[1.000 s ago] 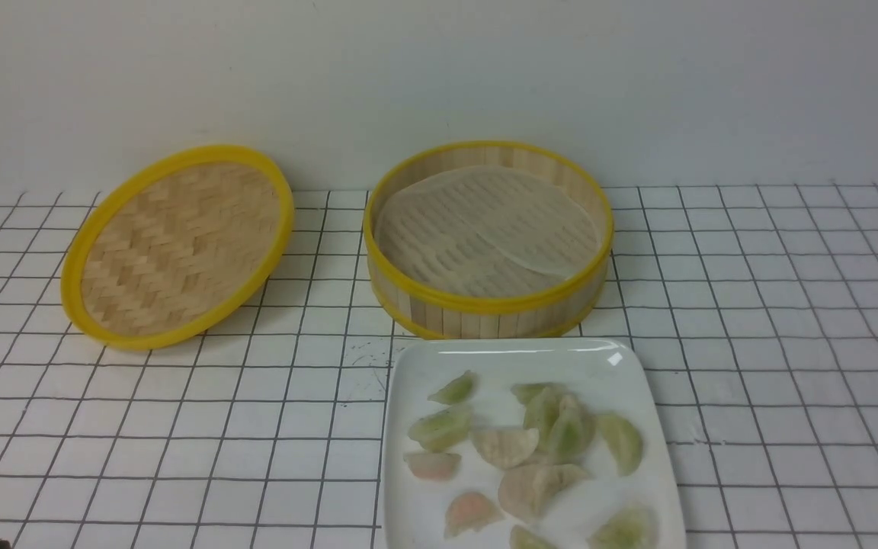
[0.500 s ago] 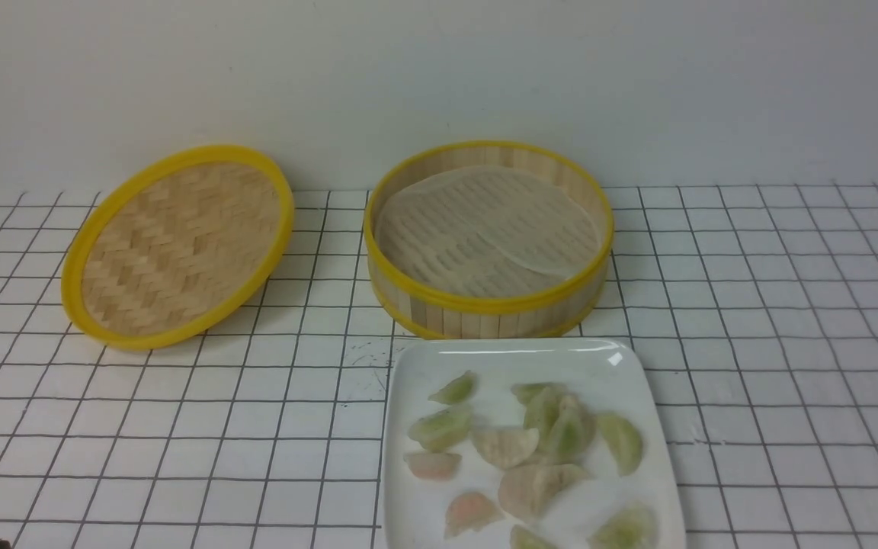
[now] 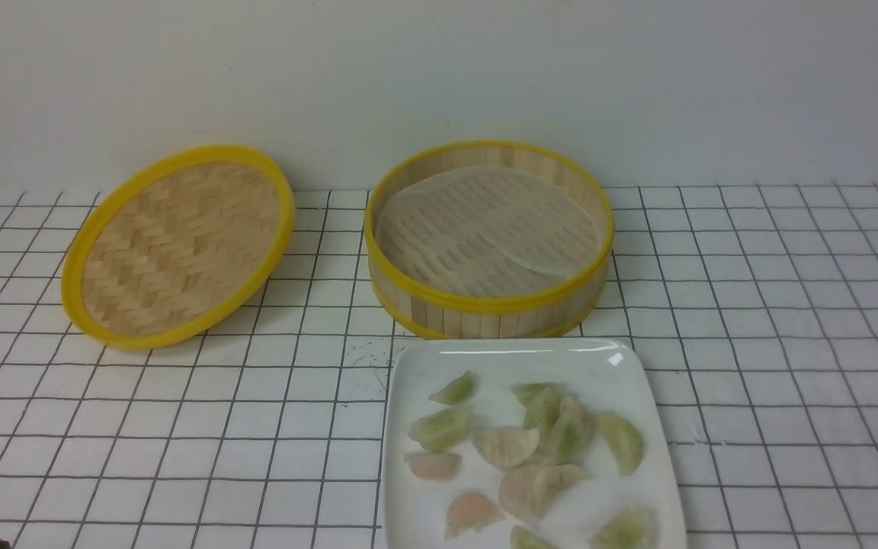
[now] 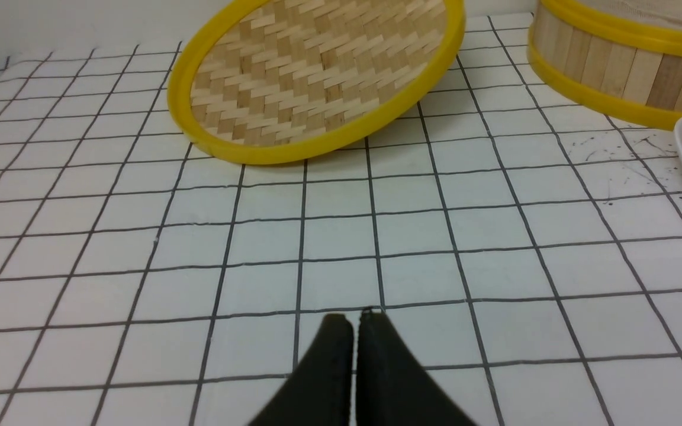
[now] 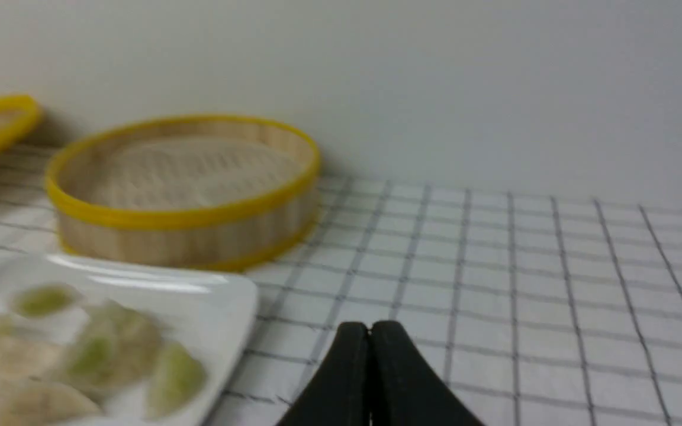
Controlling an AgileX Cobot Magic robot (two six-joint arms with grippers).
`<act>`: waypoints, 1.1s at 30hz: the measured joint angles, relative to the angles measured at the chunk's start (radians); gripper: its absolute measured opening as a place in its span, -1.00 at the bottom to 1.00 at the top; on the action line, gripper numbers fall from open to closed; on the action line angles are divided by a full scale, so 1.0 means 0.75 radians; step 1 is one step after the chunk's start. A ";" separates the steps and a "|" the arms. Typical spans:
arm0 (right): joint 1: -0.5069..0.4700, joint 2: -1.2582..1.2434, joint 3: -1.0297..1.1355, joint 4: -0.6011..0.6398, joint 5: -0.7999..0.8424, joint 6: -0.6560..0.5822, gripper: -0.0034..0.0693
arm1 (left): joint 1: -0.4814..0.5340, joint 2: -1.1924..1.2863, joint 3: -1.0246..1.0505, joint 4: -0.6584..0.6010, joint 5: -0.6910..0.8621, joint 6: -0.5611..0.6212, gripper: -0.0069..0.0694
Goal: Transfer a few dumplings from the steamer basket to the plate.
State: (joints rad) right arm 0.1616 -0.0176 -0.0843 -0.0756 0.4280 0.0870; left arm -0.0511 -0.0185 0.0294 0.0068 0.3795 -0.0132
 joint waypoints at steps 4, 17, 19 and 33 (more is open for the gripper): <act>-0.144 0.000 0.122 -0.008 0.001 0.000 -0.95 | 0.000 0.000 0.000 0.000 0.000 0.000 -0.83; -0.216 0.001 0.136 -0.012 -0.020 0.001 -0.95 | 0.000 0.000 0.000 0.000 0.000 0.000 -0.83; -0.216 0.001 0.136 -0.012 -0.020 0.001 -0.95 | 0.000 0.000 0.000 0.000 0.000 0.000 -0.83; -0.216 0.001 0.136 -0.009 -0.022 0.000 -0.95 | 0.000 0.000 -0.001 0.000 0.000 0.000 -0.83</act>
State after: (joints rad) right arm -0.0004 -0.0167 0.0176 -0.0826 0.4116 0.0872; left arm -0.0511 -0.0185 0.0284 0.0068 0.3795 -0.0132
